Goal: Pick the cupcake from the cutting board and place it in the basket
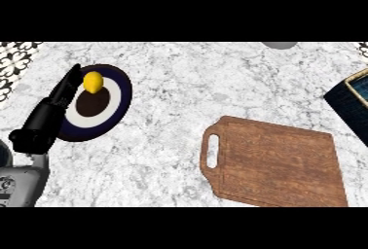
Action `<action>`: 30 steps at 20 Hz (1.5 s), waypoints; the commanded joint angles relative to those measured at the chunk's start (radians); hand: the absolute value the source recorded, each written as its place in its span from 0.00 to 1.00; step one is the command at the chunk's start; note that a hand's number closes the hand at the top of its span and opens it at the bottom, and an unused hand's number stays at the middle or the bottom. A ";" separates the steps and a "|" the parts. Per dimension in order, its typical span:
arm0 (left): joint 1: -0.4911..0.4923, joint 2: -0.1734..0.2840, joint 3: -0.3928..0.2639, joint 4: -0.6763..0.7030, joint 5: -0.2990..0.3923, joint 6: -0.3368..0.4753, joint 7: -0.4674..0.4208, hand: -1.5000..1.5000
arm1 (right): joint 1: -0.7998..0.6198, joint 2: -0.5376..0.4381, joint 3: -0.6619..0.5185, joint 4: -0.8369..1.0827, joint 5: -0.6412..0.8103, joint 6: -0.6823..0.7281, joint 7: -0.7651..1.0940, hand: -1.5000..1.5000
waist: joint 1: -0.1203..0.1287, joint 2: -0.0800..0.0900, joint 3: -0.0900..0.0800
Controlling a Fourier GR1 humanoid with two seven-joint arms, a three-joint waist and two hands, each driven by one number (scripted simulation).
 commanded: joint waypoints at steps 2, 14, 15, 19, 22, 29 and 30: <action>-0.025 0.002 -0.002 0.015 0.006 -0.023 -0.003 0.50 | -0.097 -0.024 0.042 0.011 0.001 0.184 -0.042 1.00 | 0.026 0.003 -0.003; -0.008 -0.002 0.005 -0.012 -0.005 -0.023 0.023 0.50 | -0.237 0.058 0.217 -0.034 0.095 0.246 0.107 1.00 | 0.009 -0.005 -0.004; -0.033 -0.005 0.017 -0.024 0.004 -0.014 0.058 0.50 | -0.249 0.054 0.226 -0.025 0.093 0.278 0.120 1.00 | 0.009 -0.006 -0.003; -0.018 -0.002 0.017 -0.004 -0.016 -0.014 0.036 0.50 | -0.227 0.063 0.310 -0.083 0.217 0.211 0.078 1.00 | -0.016 -0.009 -0.003; -0.011 -0.025 -0.003 -0.014 -0.020 -0.011 0.048 0.50 | -0.254 0.038 0.364 -0.107 0.326 0.129 0.052 1.00 | -0.009 -0.008 -0.003; -0.048 0.002 0.028 -0.019 -0.007 -0.039 0.057 0.50 | -0.288 0.060 0.454 -0.047 0.492 0.031 -0.116 1.00 | -0.006 -0.005 -0.003; -0.016 -0.027 0.016 -0.001 -0.033 -0.007 0.023 0.50 | -0.269 0.089 0.458 -0.003 0.492 0.016 -0.142 0.00 | -0.007 -0.004 -0.003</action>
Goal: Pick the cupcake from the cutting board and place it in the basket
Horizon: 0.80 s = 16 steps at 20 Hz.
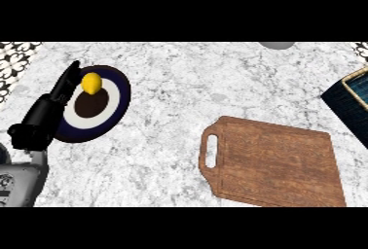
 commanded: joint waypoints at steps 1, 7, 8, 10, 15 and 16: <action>0.028 -0.020 -0.020 -0.018 -0.031 0.019 -0.010 0.50 | -0.014 -0.003 0.039 0.070 0.058 0.100 -0.157 0.00 | -0.003 -0.002 0.000; -0.030 -0.011 0.002 -0.008 -0.013 0.005 0.033 0.50 | -0.098 0.051 0.043 0.099 0.002 0.198 -0.126 0.00 | -0.004 -0.003 -0.001; 0.013 -0.014 0.003 -0.010 -0.010 0.003 -0.001 0.50 | -0.089 0.018 0.036 0.125 -0.007 0.213 -0.168 0.00 | -0.005 -0.004 -0.001; 0.012 -0.019 0.002 0.013 -0.017 0.005 -0.020 0.50 | -0.124 0.079 -0.006 0.158 -0.066 0.186 -0.103 0.00 | -0.004 -0.002 -0.001; 0.007 -0.015 0.005 0.027 -0.010 -0.009 -0.025 0.50 | -0.211 0.111 -0.153 0.327 -0.265 0.261 0.120 0.00 | -0.002 -0.003 -0.002; 0.000 -0.015 0.007 0.011 -0.013 -0.003 -0.019 0.50 | -0.219 0.110 -0.187 0.372 -0.291 0.228 0.146 0.00 | -0.001 -0.002 0.000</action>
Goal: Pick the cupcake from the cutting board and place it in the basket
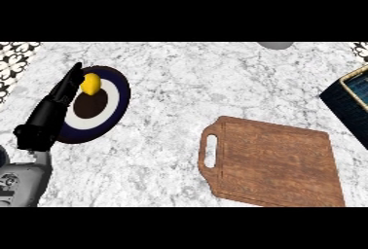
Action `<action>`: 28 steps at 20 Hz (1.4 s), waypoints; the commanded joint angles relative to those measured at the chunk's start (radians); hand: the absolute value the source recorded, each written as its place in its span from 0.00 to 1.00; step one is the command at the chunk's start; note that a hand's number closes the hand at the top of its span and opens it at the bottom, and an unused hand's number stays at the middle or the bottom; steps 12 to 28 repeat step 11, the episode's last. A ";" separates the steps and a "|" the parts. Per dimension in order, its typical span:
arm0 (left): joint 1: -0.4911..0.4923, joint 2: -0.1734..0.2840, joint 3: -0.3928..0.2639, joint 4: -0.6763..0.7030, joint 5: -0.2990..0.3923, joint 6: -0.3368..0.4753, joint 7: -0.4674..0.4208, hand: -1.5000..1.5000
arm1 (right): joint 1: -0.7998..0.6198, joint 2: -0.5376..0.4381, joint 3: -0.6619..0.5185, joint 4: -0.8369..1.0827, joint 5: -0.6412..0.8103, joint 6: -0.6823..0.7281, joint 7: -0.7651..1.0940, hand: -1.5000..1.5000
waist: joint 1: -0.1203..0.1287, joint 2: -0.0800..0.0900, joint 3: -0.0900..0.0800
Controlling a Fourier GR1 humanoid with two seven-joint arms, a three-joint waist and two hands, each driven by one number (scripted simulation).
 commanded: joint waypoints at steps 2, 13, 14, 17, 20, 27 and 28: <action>-0.023 -0.017 -0.022 0.001 -0.019 0.008 0.018 0.50 | -0.075 0.016 -0.144 0.208 -0.136 0.064 0.087 0.00 | 0.002 0.006 0.003; 0.013 -0.002 0.002 -0.003 0.005 -0.019 -0.030 0.50 | -0.105 -0.114 -0.256 0.391 -0.204 0.002 0.190 0.00 | 0.026 0.019 0.007; 0.013 -0.002 0.002 -0.003 0.005 -0.019 -0.030 0.50 | -0.105 -0.114 -0.256 0.391 -0.204 0.002 0.190 0.00 | 0.026 0.019 0.007; 0.013 -0.002 0.002 -0.003 0.005 -0.019 -0.030 0.50 | -0.105 -0.114 -0.256 0.391 -0.204 0.002 0.190 0.00 | 0.026 0.019 0.007; 0.013 -0.002 0.002 -0.003 0.005 -0.019 -0.030 0.50 | -0.105 -0.114 -0.256 0.391 -0.204 0.002 0.190 0.00 | 0.026 0.019 0.007; 0.013 -0.002 0.002 -0.003 0.005 -0.019 -0.030 0.50 | -0.105 -0.114 -0.256 0.391 -0.204 0.002 0.190 0.00 | 0.026 0.019 0.007; 0.013 -0.002 0.002 -0.003 0.005 -0.019 -0.030 0.50 | -0.105 -0.114 -0.256 0.391 -0.204 0.002 0.190 0.00 | 0.026 0.019 0.007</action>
